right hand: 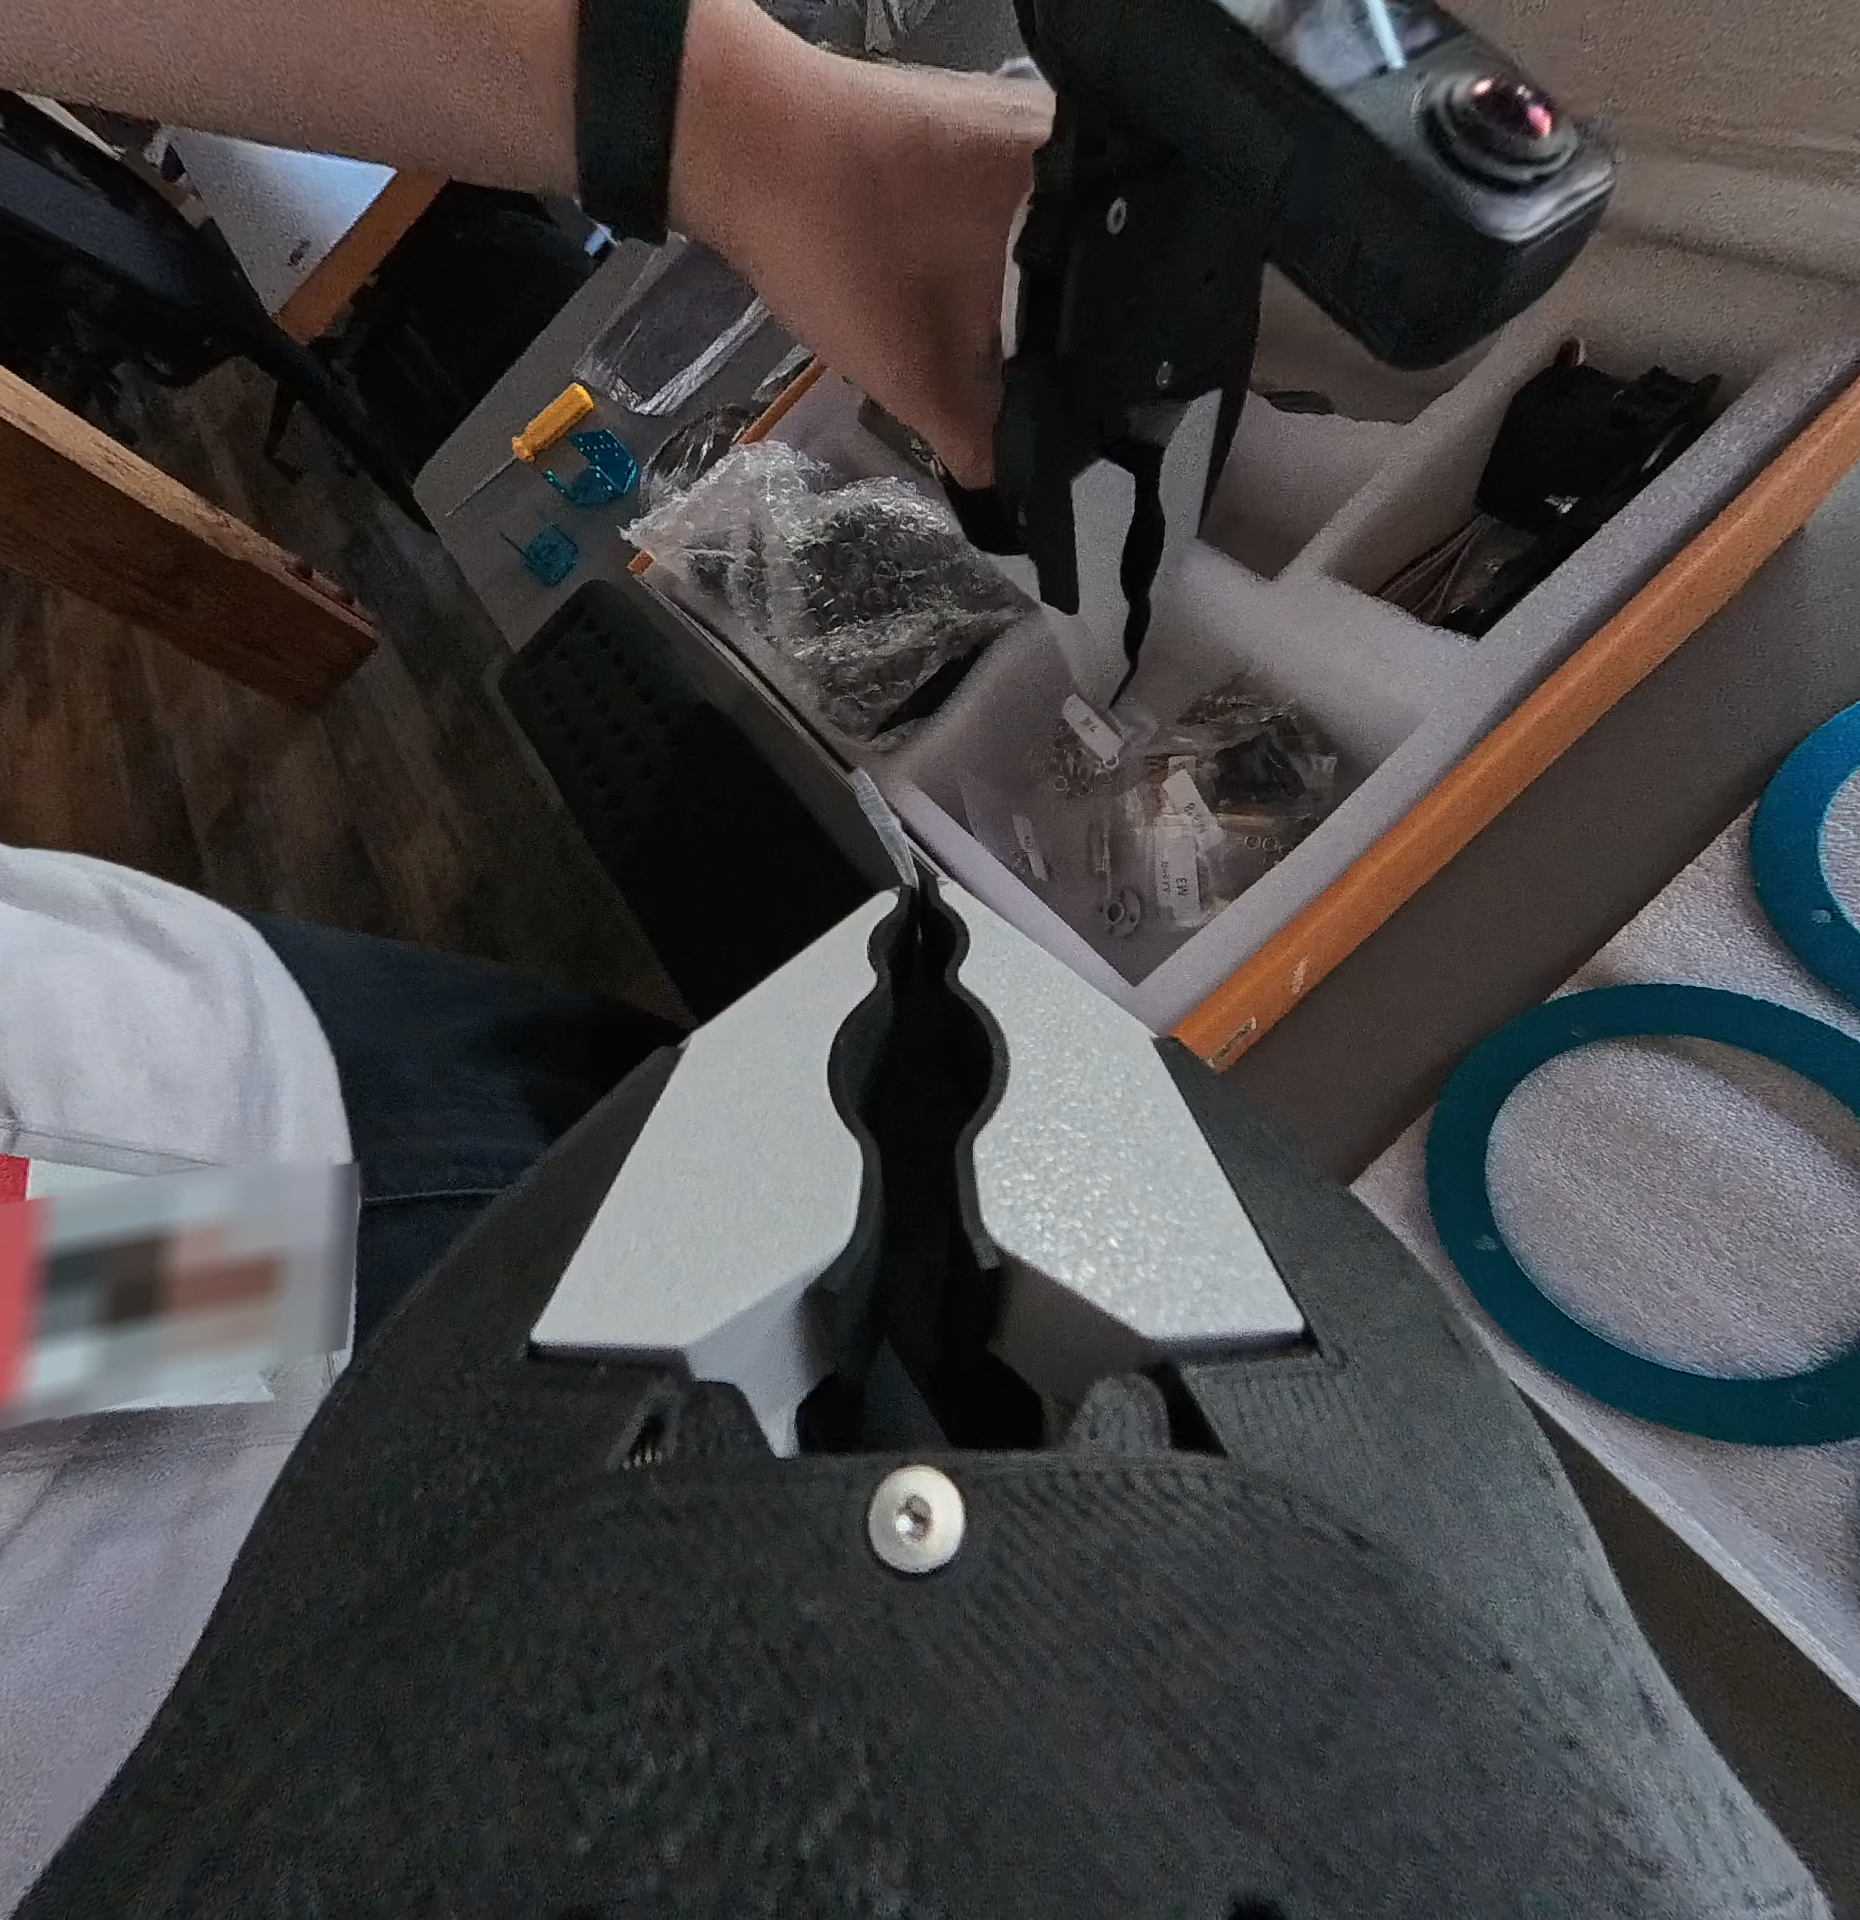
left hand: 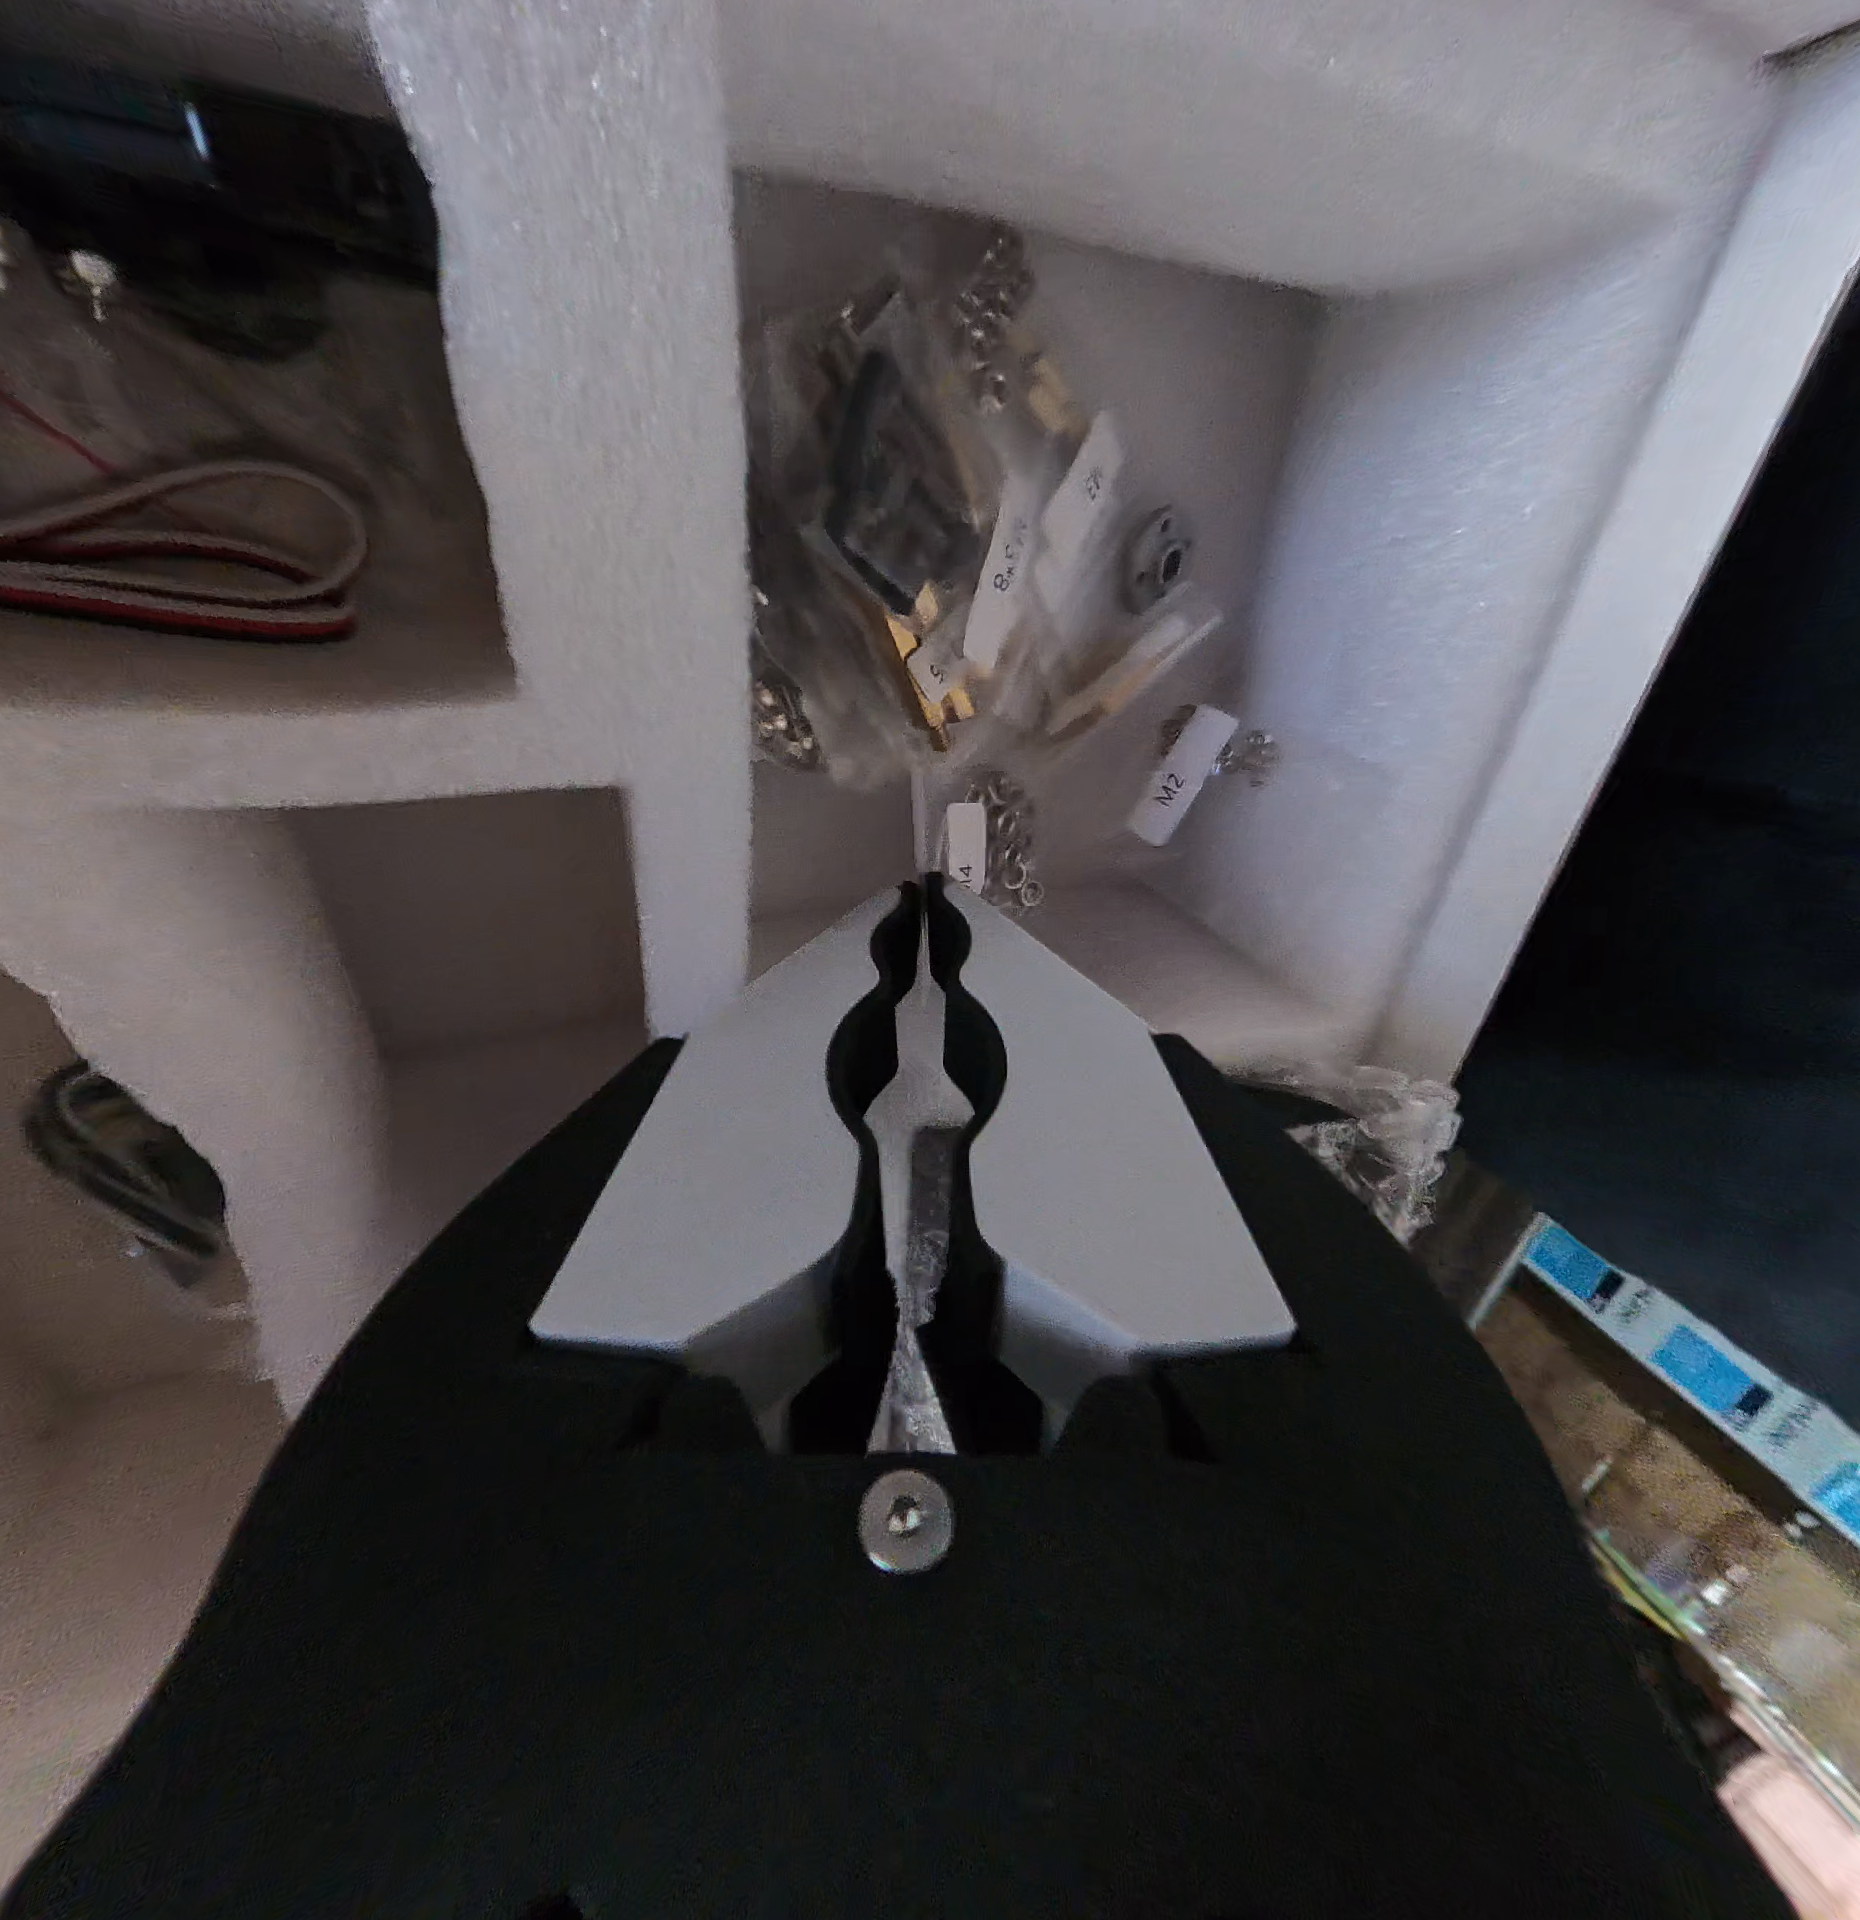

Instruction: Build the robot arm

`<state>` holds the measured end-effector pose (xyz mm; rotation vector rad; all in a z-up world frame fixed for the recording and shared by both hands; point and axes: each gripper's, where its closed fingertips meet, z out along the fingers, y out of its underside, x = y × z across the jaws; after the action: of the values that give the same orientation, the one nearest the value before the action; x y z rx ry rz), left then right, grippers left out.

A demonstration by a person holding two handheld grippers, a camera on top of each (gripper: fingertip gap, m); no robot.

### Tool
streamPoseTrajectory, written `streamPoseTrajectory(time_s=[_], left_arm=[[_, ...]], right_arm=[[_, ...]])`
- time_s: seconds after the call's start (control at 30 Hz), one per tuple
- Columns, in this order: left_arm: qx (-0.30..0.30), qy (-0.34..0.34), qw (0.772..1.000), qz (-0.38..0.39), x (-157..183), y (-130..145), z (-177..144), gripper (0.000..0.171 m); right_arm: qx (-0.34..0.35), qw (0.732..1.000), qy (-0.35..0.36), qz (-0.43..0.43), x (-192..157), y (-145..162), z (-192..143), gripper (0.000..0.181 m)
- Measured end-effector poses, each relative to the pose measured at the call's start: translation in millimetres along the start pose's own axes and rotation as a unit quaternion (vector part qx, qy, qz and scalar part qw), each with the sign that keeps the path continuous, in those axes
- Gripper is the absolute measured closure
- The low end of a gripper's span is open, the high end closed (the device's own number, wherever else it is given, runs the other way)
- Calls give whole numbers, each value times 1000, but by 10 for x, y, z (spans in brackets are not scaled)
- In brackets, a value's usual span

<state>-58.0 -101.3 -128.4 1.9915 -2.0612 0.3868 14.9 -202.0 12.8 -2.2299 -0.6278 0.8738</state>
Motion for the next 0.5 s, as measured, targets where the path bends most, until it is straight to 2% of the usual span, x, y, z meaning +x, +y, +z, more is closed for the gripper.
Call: streamPoseTrajectory(time_s=[0.03, 0.13, 0.23, 0.3, 0.37, 0.4, 0.43, 0.47, 0.5], left_arm=[[1, -9, 1000, 7, -6, -5, 4, 171], [25, -20, 999, 4, 24, -35, -38, 150], [69, -37, 997, -23, 33, -56, -194, 146], [118, -55, 990, -46, 22, -83, -403, 140], [205, -40, 975, -77, 113, -171, -747, 141], [271, -9, 958, -97, 231, -262, -1001, 141], [353, 54, 927, -110, 440, -386, -1341, 142], [439, 130, 882, -110, 689, -486, -1771, 145], [517, 202, 826, -98, 932, -522, -2246, 145]], right_arm=[[4, 1000, -1, 4, -10, 2, -1, 181], [22, 999, -10, 24, -13, -13, -3, 181], [64, 995, -43, 62, -20, -128, -33, 181], [109, 985, -97, 93, -93, -308, -100, 181], [159, 960, -189, 131, -246, -575, -232, 181], [191, 937, -252, 151, -350, -763, -350, 181], [230, 901, -324, 175, -452, -985, -520, 181], [260, 860, -393, 197, -526, -1195, -700, 181], [280, 816, -459, 212, -596, -1384, -879, 181]])
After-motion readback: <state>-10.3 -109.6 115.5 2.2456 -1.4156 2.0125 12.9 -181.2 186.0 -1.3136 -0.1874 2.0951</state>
